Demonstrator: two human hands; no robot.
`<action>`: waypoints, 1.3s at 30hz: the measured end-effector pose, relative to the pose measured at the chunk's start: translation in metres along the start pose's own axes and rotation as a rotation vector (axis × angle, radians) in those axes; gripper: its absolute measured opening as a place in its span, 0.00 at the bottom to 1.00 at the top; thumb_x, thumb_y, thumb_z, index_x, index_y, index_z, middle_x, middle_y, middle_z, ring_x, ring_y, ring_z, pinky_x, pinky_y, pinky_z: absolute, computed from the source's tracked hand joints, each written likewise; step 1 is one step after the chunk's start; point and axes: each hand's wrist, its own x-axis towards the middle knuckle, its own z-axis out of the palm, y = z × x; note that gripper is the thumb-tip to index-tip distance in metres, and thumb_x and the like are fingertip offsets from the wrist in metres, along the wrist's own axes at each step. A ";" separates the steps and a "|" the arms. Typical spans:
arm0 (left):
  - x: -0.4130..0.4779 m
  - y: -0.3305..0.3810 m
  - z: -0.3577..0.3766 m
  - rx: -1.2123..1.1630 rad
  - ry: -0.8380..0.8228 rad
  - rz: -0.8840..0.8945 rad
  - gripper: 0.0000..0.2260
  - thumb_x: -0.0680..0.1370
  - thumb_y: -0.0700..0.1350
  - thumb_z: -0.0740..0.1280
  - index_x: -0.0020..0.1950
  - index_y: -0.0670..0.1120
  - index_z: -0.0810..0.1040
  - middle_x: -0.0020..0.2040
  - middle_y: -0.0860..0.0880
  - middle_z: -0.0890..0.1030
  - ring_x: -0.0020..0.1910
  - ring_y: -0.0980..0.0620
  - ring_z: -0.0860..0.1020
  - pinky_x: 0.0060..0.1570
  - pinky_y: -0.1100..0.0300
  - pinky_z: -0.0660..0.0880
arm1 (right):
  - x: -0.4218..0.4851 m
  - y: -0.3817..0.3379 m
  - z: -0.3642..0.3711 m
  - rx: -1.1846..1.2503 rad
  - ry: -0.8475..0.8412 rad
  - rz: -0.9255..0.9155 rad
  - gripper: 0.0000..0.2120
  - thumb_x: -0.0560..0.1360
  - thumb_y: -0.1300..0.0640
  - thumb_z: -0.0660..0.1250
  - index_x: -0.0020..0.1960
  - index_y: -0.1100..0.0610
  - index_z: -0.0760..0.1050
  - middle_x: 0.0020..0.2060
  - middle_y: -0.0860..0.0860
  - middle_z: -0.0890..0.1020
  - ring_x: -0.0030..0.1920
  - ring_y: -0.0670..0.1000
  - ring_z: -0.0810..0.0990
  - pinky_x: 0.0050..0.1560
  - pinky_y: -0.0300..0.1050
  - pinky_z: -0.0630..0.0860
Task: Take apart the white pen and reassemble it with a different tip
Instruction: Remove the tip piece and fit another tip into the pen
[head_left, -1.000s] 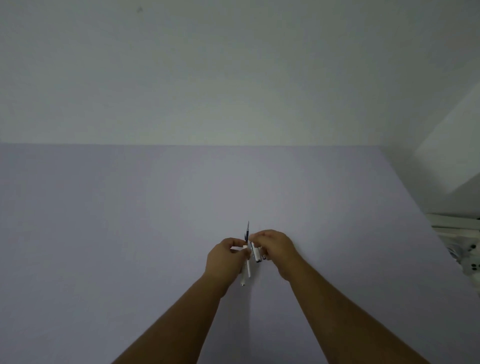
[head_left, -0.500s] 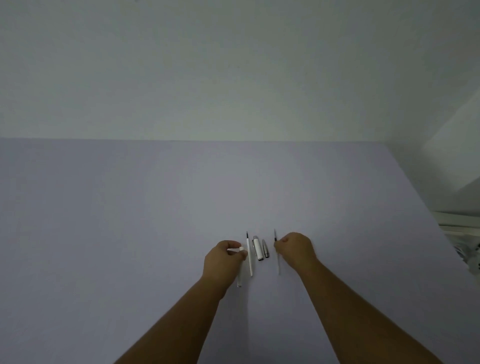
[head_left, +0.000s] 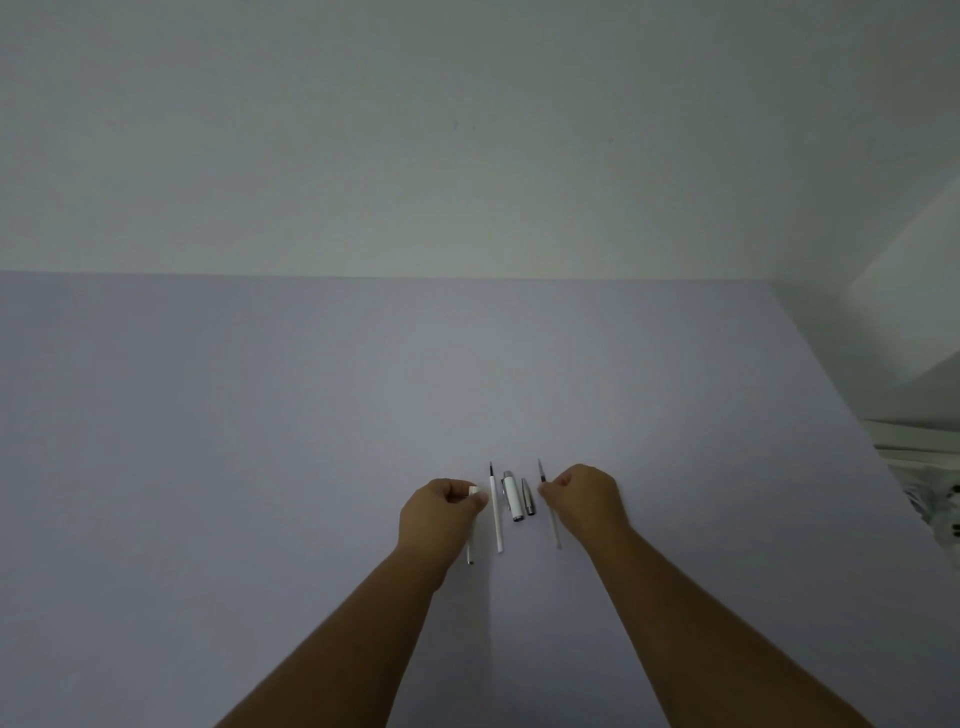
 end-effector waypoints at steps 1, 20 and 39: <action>0.000 0.000 0.000 -0.002 -0.002 -0.002 0.06 0.75 0.46 0.69 0.50 0.46 0.81 0.41 0.51 0.80 0.42 0.51 0.77 0.53 0.53 0.78 | 0.000 0.001 0.000 0.000 0.001 -0.002 0.24 0.74 0.55 0.67 0.22 0.53 0.63 0.21 0.48 0.67 0.23 0.44 0.66 0.26 0.38 0.62; -0.006 -0.004 -0.012 0.029 0.076 0.010 0.10 0.76 0.47 0.69 0.54 0.45 0.81 0.45 0.49 0.82 0.45 0.49 0.79 0.51 0.55 0.79 | -0.023 -0.039 0.020 -0.157 0.054 -0.248 0.09 0.74 0.52 0.62 0.43 0.55 0.79 0.47 0.55 0.81 0.49 0.56 0.80 0.45 0.47 0.76; -0.019 -0.013 -0.037 0.154 0.120 0.039 0.12 0.76 0.47 0.69 0.58 0.46 0.80 0.52 0.48 0.82 0.45 0.52 0.77 0.37 0.67 0.74 | -0.046 -0.064 0.038 0.047 0.038 -0.156 0.12 0.74 0.54 0.62 0.49 0.60 0.80 0.43 0.53 0.84 0.44 0.55 0.81 0.46 0.47 0.79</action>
